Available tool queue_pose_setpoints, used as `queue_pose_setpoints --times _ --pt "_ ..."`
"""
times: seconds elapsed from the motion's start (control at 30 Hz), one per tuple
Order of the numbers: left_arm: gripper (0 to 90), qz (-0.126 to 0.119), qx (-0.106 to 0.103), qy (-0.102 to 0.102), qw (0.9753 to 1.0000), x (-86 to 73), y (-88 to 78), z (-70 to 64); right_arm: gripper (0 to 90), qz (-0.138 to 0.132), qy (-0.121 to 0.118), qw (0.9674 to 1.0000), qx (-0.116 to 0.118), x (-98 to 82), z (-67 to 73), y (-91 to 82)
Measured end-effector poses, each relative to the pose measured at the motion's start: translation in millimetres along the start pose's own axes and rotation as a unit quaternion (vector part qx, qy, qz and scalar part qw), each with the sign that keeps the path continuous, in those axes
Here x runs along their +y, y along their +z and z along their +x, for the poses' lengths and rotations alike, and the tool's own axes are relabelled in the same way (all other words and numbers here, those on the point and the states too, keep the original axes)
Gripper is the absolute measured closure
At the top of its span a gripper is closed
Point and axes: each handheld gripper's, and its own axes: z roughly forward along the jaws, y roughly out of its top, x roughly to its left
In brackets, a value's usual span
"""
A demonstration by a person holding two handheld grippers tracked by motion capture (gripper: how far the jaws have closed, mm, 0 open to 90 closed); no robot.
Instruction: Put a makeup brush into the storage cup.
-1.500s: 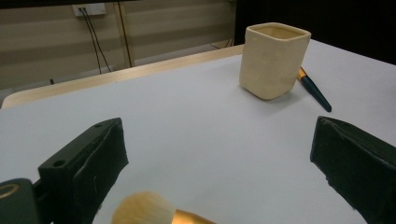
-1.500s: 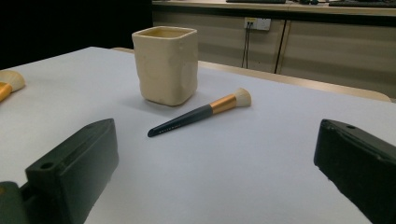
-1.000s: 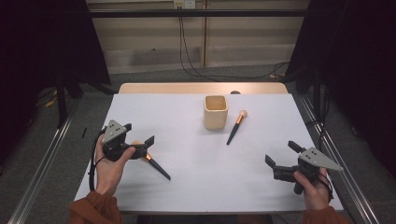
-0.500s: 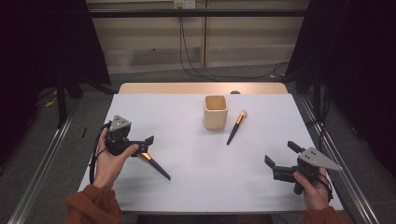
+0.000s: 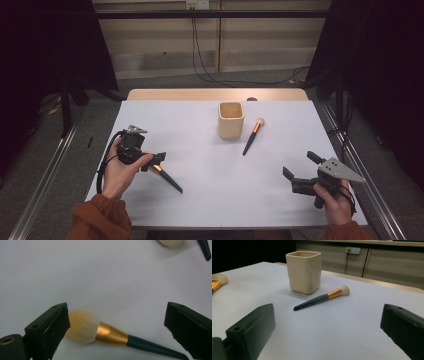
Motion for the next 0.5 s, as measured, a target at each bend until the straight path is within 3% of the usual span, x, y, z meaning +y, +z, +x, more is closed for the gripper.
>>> queue_pose_setpoints --times 0.07,0.23,0.3,0.33,0.43,0.5 --pt "6.6 0.016 -0.001 -0.016 0.9997 1.4 0.6 1.3 0.0 0.001 0.004 1.0000 0.000 -0.4 -0.4 0.3" --pt "7.9 0.051 0.004 -0.030 0.9982 5.8 -0.1 1.7 0.0 0.002 0.003 1.0000 0.001 -0.4 0.0 0.6" --pt "7.9 0.081 0.007 -0.034 0.9961 9.5 0.2 -0.1 0.0 0.002 0.002 1.0000 0.001 -0.4 0.3 0.8" --pt "8.0 0.081 0.007 -0.034 0.9961 9.5 0.2 -0.1 0.0 0.002 0.002 1.0000 0.001 -0.4 0.6 0.9" --pt "8.5 0.119 0.004 -0.051 0.9916 11.6 4.3 -4.2 0.0 0.003 0.002 1.0000 0.001 -0.4 1.1 1.1" --pt "8.5 0.129 0.004 -0.051 0.9903 12.1 5.5 -4.6 0.0 0.003 0.000 1.0000 0.001 -0.4 1.1 1.1"
